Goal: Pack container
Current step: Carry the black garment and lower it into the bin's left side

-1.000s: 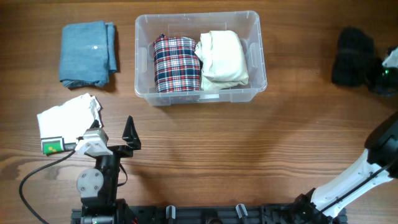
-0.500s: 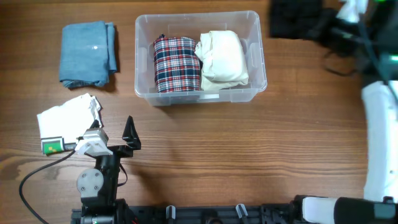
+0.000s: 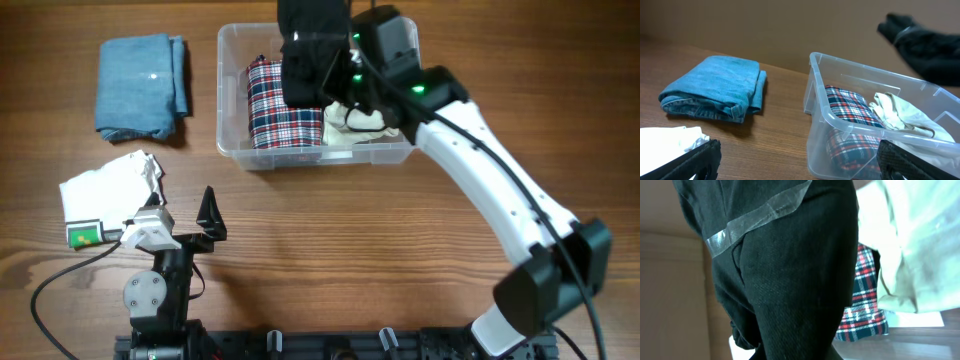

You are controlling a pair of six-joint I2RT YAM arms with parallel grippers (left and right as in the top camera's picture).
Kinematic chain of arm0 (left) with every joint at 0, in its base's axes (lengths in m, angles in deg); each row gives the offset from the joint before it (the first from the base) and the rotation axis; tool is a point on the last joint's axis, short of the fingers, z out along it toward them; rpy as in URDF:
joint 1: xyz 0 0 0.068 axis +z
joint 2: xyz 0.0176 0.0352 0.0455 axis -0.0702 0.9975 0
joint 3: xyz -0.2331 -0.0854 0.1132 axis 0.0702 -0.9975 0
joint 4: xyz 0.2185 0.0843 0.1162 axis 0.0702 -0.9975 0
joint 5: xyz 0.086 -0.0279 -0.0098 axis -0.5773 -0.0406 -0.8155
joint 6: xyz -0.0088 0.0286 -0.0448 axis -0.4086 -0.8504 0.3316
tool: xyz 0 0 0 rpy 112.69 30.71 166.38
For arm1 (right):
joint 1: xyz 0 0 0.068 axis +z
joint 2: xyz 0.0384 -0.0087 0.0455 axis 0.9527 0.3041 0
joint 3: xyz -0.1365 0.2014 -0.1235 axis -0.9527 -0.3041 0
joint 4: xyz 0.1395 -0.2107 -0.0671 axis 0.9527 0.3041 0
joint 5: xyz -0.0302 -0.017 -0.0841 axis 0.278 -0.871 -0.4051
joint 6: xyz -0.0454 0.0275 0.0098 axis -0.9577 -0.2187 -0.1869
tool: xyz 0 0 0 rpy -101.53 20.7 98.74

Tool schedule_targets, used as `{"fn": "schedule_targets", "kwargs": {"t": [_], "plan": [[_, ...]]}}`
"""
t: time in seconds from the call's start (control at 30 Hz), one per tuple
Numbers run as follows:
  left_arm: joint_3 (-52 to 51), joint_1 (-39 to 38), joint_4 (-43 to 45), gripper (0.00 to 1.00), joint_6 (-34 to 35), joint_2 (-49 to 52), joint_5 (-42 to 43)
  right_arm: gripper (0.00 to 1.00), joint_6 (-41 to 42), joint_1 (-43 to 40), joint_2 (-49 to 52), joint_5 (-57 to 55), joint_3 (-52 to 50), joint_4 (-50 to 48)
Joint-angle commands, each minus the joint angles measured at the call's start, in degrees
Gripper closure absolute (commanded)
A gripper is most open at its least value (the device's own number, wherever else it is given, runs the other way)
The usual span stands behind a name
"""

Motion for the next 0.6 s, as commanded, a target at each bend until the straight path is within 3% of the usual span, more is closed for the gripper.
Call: {"fn": "schedule_targets", "kwargs": {"t": [0.0, 0.47, 0.5, 0.53, 0.57], "plan": [[-0.4, 0.5, 0.0, 0.0, -0.5, -0.2, 0.5, 0.96, 2.0, 2.4, 3.5, -2.4, 0.7, -2.3], [-0.4, 0.5, 0.0, 0.0, -0.5, -0.2, 0.5, 0.96, 2.8, 7.7, 13.7, -2.2, 0.7, -9.8], [-0.4, 0.5, 0.0, 0.0, -0.5, -0.2, 0.5, 0.91, 2.8, 7.7, 13.7, -2.2, 0.7, -9.9], [-0.4, 0.5, 0.0, 0.0, -0.5, -0.2, 0.5, 0.78, 2.6, 7.7, 13.7, -2.2, 0.7, -10.2], [-0.4, 0.5, 0.0, 0.0, -0.5, -0.2, 0.5, 0.45, 1.6, 7.7, 13.7, -2.0, 0.7, -10.6]]}}
